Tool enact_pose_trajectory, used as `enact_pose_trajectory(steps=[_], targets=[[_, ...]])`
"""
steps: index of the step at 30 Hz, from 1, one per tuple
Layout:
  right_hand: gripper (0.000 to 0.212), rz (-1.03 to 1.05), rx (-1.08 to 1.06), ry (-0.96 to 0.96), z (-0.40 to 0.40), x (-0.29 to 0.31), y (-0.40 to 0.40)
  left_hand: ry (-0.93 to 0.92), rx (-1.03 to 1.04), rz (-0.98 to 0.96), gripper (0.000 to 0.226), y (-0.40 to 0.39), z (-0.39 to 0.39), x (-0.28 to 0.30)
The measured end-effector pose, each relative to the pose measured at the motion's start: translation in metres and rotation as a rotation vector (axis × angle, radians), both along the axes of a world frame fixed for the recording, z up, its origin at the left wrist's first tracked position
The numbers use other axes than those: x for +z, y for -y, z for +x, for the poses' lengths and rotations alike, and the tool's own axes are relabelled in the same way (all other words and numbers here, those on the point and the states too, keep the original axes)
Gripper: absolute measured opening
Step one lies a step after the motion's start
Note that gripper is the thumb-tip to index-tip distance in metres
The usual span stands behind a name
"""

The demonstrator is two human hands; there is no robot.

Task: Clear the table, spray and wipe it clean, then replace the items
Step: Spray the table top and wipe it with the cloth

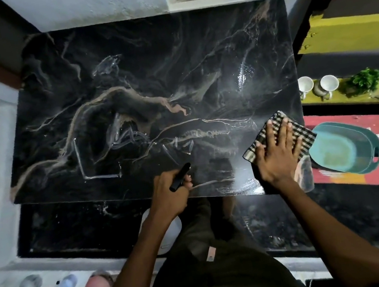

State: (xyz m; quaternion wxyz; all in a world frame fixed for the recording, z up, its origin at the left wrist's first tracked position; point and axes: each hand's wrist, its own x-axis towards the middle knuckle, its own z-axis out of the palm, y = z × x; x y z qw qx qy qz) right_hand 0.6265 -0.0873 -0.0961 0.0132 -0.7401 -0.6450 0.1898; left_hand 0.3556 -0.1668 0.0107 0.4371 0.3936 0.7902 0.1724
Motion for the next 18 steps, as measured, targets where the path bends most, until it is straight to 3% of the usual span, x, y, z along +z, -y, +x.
enact_pose_trajectory(steps=[4, 7, 10, 18], targets=[[0.074, 0.009, 0.009, 0.007, 0.0, 0.0, 0.0, -0.054, 0.117, -0.047, 0.016, 0.005, -0.01, 0.004], [0.073, 0.009, 0.004, 0.007, 0.0, 0.001, 0.0, -0.076, 0.115, -0.047, 0.02, 0.007, -0.015, 0.004], [0.073, 0.017, 0.002, 0.01, -0.001, 0.001, 0.0, -0.025, 0.099, -0.058, 0.01, 0.007, -0.018, 0.006], [0.07, 0.023, -0.027, 0.024, -0.005, -0.002, 0.001, -0.038, 0.043, -0.039, 0.025, 0.011, -0.039, 0.004]])
